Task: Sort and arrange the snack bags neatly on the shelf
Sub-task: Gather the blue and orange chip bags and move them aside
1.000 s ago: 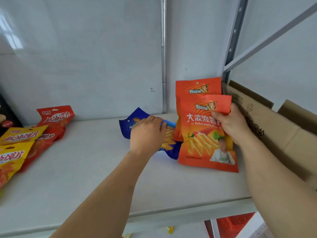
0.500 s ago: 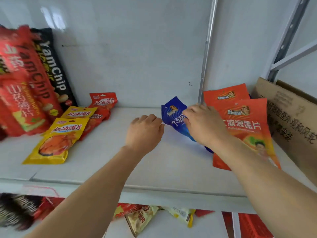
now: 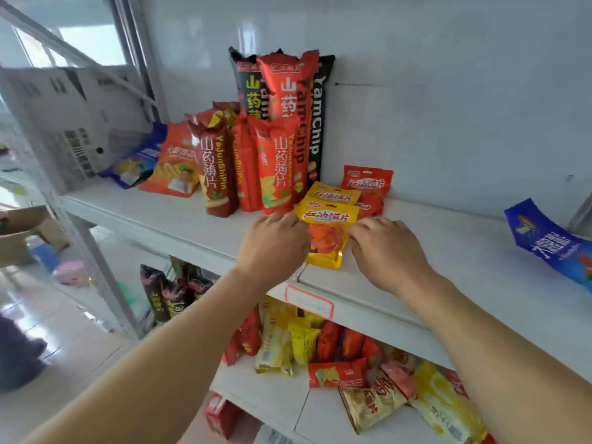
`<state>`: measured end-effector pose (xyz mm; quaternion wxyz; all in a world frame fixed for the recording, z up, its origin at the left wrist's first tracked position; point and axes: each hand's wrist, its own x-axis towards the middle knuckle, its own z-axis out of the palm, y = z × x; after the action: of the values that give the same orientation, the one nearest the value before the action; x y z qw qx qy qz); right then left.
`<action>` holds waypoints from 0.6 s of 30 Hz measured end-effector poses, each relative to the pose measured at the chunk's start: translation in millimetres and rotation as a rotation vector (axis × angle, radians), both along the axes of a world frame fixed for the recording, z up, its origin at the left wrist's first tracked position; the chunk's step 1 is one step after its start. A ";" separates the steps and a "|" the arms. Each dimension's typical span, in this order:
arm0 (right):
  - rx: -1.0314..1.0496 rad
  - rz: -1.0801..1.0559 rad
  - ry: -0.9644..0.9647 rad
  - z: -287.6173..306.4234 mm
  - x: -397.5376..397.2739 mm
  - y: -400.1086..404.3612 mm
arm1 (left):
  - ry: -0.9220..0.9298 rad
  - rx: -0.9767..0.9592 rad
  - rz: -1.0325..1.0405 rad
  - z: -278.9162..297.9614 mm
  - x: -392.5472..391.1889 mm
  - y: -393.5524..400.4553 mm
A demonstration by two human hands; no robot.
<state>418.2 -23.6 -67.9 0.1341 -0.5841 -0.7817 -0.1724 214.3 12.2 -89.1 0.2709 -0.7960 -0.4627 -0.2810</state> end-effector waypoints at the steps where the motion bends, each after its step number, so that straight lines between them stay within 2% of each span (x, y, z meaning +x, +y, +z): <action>1: -0.002 0.007 0.010 -0.2 -15.4 2.7 | 0.000 0.007 0.014 1.6 -14.8 -0.3; 5: -0.006 0.038 0.040 -1.0 -80.5 17.9 | 0.017 0.032 0.065 7.5 -80.4 3.9; 13: 0.003 0.142 0.101 0.1 -173.8 69.5 | -0.021 -0.062 0.188 11.9 -169.0 37.5; 18: -0.012 0.245 0.239 -4.3 -225.7 108.1 | -0.070 -0.102 0.263 7.0 -218.1 76.8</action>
<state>192.5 84.5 -72.2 0.2424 -0.5017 -0.8265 -0.0796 -3.8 88.9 -82.0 0.2482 -0.7308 -0.5859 -0.2469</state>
